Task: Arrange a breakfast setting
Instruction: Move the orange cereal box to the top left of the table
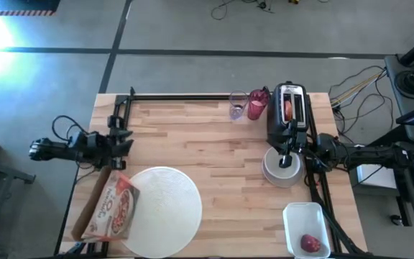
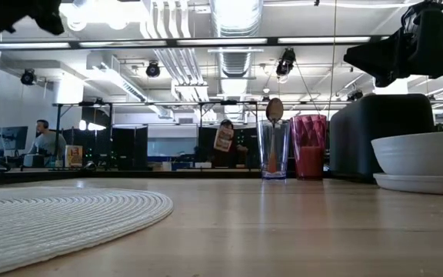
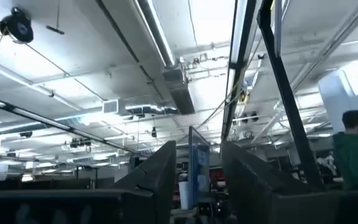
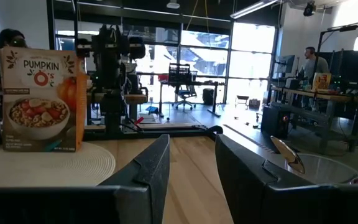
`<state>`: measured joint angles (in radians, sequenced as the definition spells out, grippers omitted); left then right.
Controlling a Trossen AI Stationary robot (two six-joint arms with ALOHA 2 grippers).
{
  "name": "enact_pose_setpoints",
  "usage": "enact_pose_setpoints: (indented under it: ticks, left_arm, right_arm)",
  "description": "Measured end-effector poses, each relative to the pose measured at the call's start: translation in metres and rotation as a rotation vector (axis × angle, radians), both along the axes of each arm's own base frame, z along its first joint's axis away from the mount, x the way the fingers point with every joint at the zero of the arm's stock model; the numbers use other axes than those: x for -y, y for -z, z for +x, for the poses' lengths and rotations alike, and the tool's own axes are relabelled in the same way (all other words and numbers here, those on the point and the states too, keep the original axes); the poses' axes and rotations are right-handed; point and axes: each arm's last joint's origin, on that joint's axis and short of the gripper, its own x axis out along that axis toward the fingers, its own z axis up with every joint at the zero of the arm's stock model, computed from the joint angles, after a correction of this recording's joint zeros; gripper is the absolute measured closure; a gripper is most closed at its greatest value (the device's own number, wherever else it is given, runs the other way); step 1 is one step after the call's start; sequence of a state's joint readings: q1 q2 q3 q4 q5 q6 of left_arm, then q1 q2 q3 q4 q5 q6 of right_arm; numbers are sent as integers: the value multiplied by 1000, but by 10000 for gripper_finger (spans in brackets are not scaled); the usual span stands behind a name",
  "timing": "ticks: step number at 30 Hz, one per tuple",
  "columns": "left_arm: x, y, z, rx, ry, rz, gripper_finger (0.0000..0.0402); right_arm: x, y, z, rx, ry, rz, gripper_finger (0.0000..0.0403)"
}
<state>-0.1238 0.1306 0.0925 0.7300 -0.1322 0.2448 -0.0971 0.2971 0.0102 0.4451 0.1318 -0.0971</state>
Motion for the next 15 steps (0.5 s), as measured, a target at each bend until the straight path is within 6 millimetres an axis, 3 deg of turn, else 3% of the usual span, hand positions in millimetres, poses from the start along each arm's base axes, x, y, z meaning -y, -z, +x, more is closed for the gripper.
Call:
enact_pose_setpoints:
  ticks: [4, 11, 15]
  left_arm:
    - [-1, -31, 5, -168, -21, -23, 290]
    - [-8, -90, 16, -550, -263, -200, 290]
    - [-7, -119, 21, -711, -255, -261, 290]
  right_arm:
    - [0, 0, 0, 0, 0, 0, 284]
    - [0, 0, 0, 1, 0, 0, 284]
    - [0, 0, 0, 0, 0, 0, 284]
